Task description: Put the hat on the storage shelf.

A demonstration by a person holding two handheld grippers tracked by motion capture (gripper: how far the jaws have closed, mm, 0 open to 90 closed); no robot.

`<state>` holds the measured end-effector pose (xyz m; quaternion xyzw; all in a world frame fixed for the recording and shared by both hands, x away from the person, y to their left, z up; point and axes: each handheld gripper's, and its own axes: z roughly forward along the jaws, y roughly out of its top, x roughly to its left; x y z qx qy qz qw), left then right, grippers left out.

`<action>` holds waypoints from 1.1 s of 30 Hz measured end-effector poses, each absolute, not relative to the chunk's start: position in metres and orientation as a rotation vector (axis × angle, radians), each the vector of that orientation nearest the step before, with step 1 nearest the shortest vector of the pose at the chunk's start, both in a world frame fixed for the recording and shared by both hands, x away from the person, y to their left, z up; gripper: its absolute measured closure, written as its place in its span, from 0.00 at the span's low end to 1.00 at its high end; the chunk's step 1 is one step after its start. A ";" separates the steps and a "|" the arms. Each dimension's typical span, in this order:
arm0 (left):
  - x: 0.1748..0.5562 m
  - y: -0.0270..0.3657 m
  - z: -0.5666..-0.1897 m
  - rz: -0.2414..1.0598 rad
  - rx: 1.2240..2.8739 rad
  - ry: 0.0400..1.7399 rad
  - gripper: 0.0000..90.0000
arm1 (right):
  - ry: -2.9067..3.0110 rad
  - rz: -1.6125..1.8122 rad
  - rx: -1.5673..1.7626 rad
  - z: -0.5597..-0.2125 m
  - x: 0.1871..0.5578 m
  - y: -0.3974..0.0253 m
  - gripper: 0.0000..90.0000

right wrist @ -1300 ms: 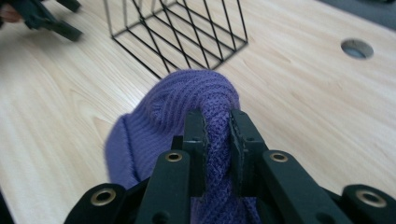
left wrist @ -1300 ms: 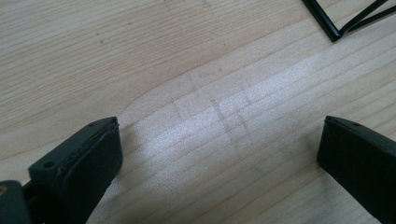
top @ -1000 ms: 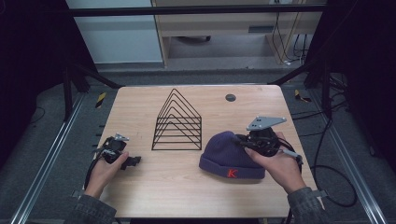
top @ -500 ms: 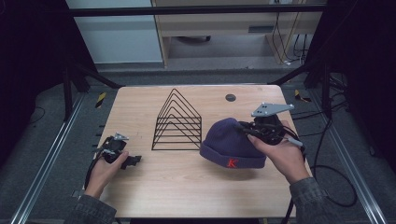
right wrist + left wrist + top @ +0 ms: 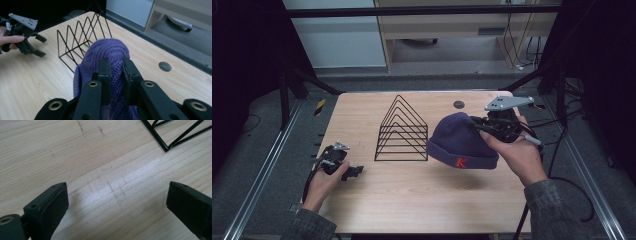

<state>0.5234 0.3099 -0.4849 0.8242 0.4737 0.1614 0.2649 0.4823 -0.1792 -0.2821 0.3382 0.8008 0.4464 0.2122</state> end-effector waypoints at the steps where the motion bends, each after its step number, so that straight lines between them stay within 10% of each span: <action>1: 0.523 0.310 -0.484 0.438 2.225 1.277 0.04 | 2.221 1.241 0.937 -0.280 0.483 -0.179 0.88; 33: 0.509 0.261 -0.317 0.461 1.905 0.838 0.04 | 2.099 1.312 0.890 -0.200 0.532 -0.150 0.87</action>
